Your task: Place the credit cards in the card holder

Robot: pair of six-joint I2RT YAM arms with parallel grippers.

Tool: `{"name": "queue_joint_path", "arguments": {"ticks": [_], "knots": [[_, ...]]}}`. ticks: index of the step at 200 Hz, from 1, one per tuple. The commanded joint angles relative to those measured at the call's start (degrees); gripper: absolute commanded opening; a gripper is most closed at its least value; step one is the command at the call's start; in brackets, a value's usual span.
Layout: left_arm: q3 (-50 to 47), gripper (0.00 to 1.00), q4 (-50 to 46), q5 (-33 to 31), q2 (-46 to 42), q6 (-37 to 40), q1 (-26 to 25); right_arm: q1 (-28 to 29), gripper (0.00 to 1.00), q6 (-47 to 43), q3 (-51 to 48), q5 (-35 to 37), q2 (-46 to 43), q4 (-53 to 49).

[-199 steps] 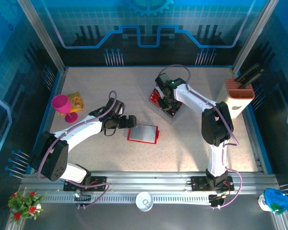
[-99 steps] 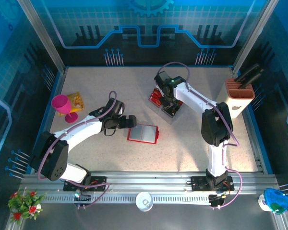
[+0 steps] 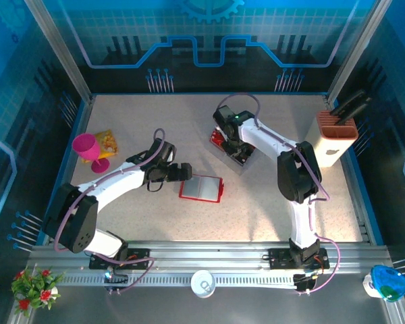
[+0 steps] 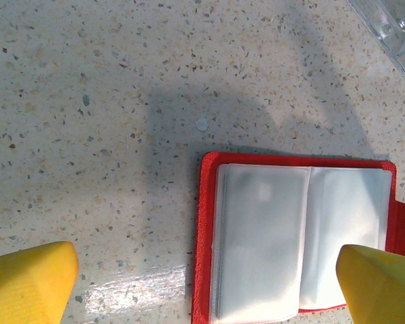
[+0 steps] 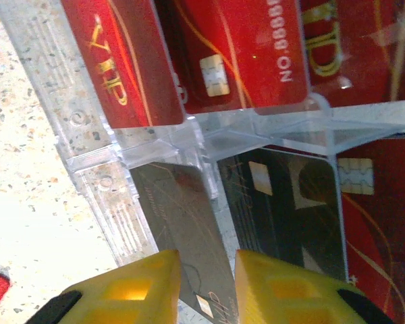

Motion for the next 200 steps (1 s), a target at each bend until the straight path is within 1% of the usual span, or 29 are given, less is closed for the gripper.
{"name": "queue_joint_path", "arguments": {"ticks": [1,31,54,67,97,121,145,174,200], "knots": [[0.52,0.99,-1.09,0.83,0.74,1.13,-0.32,0.92,0.26,-0.45,-0.85,-1.41,0.9,-1.07],[0.53,0.99,-1.13,0.67,0.67,1.14,-0.27,1.01,0.2,-0.46,-1.6,-2.65,0.05,-0.77],[0.34,0.99,-1.07,0.57,0.5,1.22,-0.32,1.0,0.2,-0.16,-2.04,-3.25,-1.22,-0.5],[0.29,0.99,-1.07,0.57,0.38,1.21,-0.29,1.03,0.23,-0.2,-2.18,-2.77,-1.77,-0.5],[0.38,0.99,-1.11,0.69,0.39,1.22,-0.32,1.04,0.36,-0.5,-2.37,-1.38,-2.1,-0.59],[0.28,0.99,-1.04,0.66,0.32,1.19,-0.32,1.09,0.36,-0.6,-2.93,-1.36,-1.56,-0.61],[-0.03,0.99,-1.14,0.48,-0.06,1.23,-0.32,1.05,0.32,-0.55,-3.82,-2.49,-1.39,-0.32],[-0.45,0.99,-1.18,0.28,-0.74,1.36,-0.32,1.09,0.2,-0.59,-4.65,-4.84,-2.18,0.42],[-0.58,0.99,-1.13,0.22,-0.89,1.41,-0.3,1.06,0.17,-0.07,-5.09,-5.91,-3.65,1.06]]}}
